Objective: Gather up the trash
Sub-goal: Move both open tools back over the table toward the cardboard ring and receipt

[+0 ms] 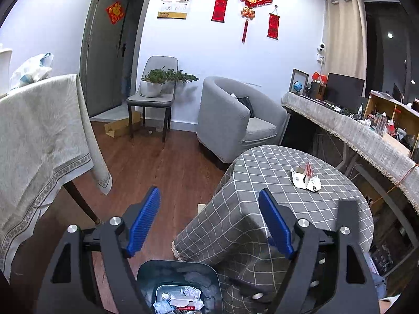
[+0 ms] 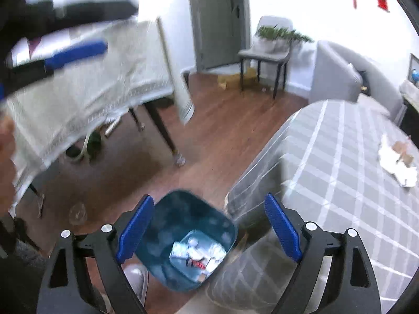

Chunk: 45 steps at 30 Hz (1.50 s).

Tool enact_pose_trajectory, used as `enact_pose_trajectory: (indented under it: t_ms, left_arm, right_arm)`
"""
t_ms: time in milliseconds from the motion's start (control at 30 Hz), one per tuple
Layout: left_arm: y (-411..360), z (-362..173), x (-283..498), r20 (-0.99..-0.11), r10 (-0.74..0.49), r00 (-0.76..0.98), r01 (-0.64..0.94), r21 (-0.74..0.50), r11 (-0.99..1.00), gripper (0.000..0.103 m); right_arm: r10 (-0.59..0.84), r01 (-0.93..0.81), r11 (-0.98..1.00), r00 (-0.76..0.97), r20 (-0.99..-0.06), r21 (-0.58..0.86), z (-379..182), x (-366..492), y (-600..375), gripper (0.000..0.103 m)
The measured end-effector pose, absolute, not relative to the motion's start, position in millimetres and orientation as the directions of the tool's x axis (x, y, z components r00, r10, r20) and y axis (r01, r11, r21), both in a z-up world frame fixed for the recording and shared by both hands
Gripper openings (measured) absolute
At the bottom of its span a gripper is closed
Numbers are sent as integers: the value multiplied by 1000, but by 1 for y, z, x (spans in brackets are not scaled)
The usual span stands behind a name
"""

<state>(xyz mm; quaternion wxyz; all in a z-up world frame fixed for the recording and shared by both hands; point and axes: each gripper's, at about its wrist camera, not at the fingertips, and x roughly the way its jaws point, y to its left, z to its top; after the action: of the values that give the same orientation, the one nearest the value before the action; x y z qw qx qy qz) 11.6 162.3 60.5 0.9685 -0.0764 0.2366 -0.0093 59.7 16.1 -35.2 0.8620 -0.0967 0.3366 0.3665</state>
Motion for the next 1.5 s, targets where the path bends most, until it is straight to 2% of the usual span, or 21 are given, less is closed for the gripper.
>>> enact_pose_trajectory:
  t_ms: [200,533,1500]
  left_arm:
    - [152,63,23,-447,-76,891,-7,-180,984,81]
    - [116,60,51,-459,-110,881,51,-140,989,83]
    - [15,18,162,-549,-230,804,202,-112,973,83]
  right_arm:
    - [518,-631,774,592,-617,44,-19,81,-21,87]
    - [449,-523,851,679,-581,47,-4,127,-84,87]
    - [374,-402,912,726,-577,85,16,235,-193,89]
